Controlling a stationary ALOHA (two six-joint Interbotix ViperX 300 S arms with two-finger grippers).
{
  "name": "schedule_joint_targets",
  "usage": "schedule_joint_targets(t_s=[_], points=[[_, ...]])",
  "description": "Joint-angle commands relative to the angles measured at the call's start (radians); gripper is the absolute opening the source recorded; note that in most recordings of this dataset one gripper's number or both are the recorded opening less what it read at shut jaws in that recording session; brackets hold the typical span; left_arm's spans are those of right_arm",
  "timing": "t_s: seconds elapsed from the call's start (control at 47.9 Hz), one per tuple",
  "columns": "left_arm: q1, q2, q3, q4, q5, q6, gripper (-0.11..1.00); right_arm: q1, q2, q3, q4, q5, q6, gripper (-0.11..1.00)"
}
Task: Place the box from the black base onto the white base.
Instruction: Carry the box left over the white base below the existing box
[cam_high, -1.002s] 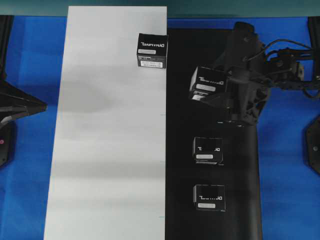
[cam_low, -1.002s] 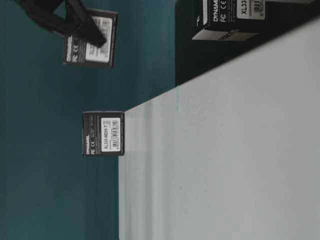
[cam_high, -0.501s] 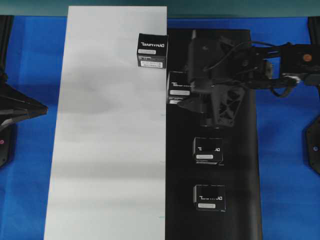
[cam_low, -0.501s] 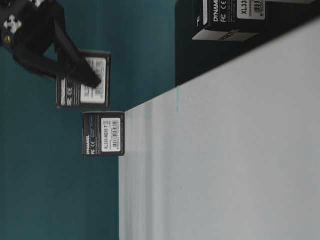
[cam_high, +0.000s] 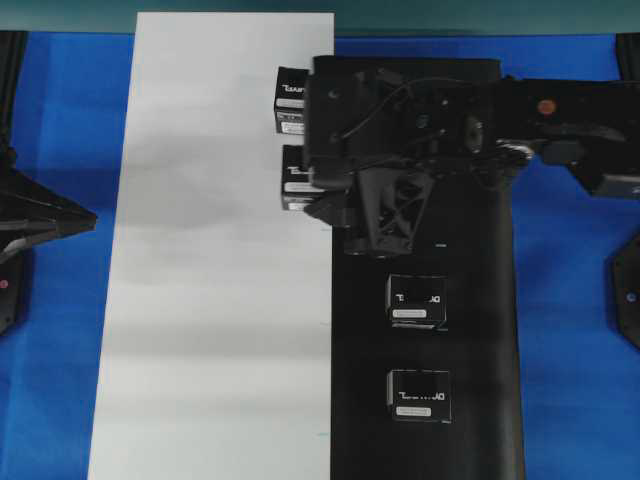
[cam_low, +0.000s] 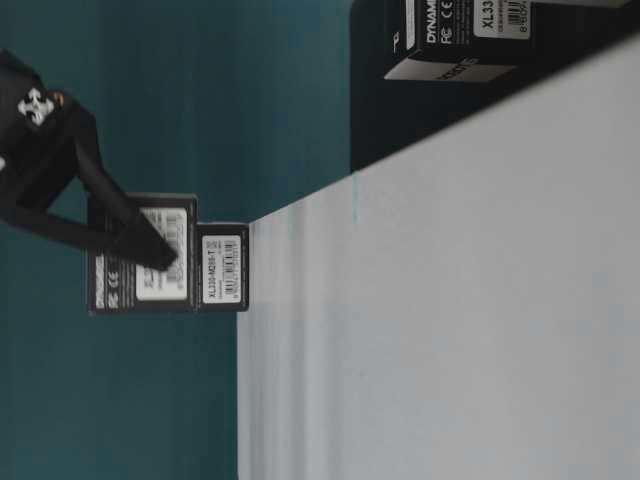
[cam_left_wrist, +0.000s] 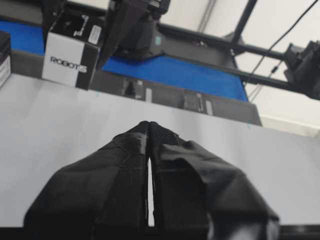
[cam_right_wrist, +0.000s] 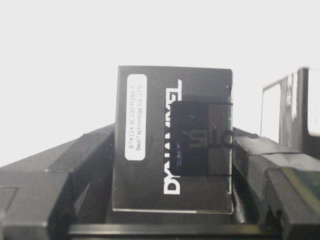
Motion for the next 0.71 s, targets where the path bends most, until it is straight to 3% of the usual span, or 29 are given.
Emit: schedule_joint_targets(t_s=[0.0, 0.689], points=[[0.0, 0.003, -0.009, 0.003, -0.006, 0.0, 0.01, 0.009, 0.021, -0.029, 0.003, 0.0, -0.002, 0.68], [-0.011, -0.025, -0.002, 0.003, -0.011, -0.002, 0.01, 0.021, 0.078, -0.037, 0.006, -0.009, 0.002, 0.68]])
